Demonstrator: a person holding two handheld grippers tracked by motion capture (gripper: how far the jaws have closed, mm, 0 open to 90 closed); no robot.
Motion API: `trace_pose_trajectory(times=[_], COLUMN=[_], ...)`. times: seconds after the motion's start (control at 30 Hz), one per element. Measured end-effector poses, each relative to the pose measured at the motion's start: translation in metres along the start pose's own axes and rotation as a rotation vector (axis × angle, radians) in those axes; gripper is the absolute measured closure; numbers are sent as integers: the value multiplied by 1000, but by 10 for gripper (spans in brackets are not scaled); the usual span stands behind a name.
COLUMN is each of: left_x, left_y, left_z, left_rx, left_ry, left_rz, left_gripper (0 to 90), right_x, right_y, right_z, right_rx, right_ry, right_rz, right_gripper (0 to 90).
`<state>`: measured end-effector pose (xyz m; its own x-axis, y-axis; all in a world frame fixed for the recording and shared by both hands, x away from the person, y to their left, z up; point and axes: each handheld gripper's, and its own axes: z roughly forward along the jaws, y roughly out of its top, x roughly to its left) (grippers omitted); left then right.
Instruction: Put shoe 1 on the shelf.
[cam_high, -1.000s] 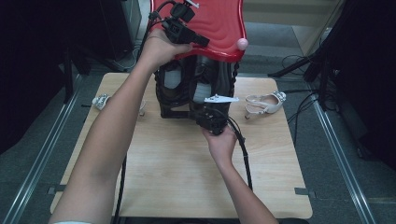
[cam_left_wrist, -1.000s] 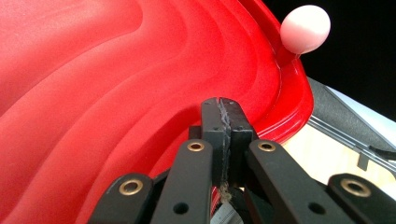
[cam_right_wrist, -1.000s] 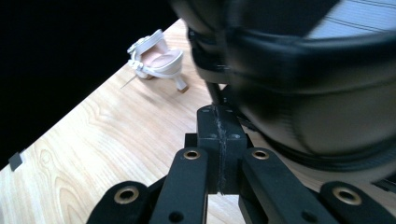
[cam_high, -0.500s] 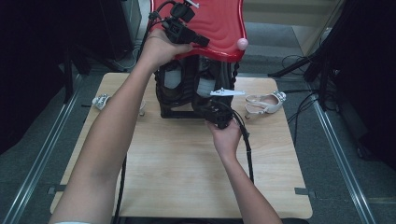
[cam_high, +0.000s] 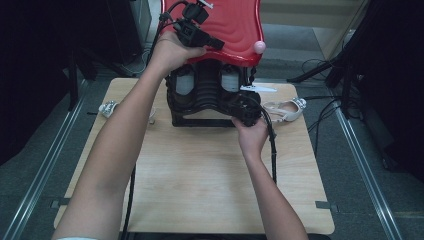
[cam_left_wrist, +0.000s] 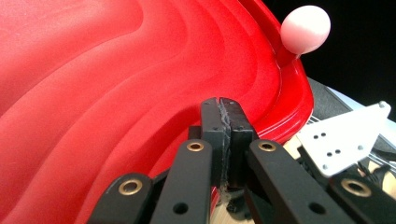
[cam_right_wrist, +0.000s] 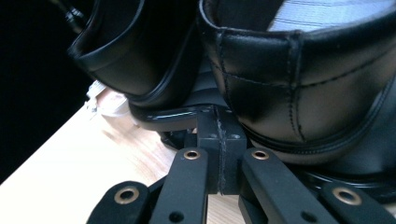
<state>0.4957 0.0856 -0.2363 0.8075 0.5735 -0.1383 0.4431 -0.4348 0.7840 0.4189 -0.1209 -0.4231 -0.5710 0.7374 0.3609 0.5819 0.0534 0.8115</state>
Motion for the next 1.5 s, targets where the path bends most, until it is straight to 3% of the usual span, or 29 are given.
trace_pose_trajectory(times=[0.07, 0.13, 0.17, 0.27, 0.4, 0.53, 0.63, 0.73, 0.83, 0.87, 0.97, 1.1, 1.17, 1.27, 1.5], left_x=[0, 0, -1, 0, -4, -7, -7, -10, -20, -24, -38, -49, -52, -55, -59], left_y=[0, 0, 0, 0, -1, -2, -2, -2, -2, -3, -7, -20, -31, -50, -94], left_z=[0, 0, 0, 0, 0, -1, -4, -10, -22, -25, -34, -44, -48, -51, -54], left_rx=[-1, -2, -1, -4, -7, -14, -17, -25, -39, -40, -29, -39, -37, -38, -21], left_ry=[1, 2, 1, -1, 20, 36, 27, 22, 26, 7, 6, -13, -15, -22, -29], left_rz=[0, 0, 1, 1, 23, 23, -5, 2, 5, 12, 53, 54, 68, 52, 31], left_gripper=[895, 894, 893, 891, 889, 862, 805, 764, 685, 685, 624, 574, 554, 513, 431], right_x=[-5, -10, -14, -19, -11, -6, -4, -1, 3, 3, 5, 8, 8, 5, -2], right_y=[0, -1, -3, -7, -12, -19, -26, -29, -34, -34, -40, -52, -58, -69, -84], right_z=[-1, 2, 5, 3, -2, -10, -16, -23, -34, -34, -38, -46, -50, -54, -55], right_rx=[-1, 29, 43, 31, 36, 40, 49, 67, 59, 59, 73, 66, 70, 70, 87], right_ry=[-24, -82, -81, -45, -48, -21, -3, 26, 60, 60, 88, 87, 92, 102, 136], right_rz=[7, -3, 1, 30, -12, -22, -26, -35, -44, -44, -62, -116, -117, -132, -118], right_gripper=[900, 900, 900, 900, 900, 900, 899, 865, 831, 831, 768, 710, 679, 651, 584])
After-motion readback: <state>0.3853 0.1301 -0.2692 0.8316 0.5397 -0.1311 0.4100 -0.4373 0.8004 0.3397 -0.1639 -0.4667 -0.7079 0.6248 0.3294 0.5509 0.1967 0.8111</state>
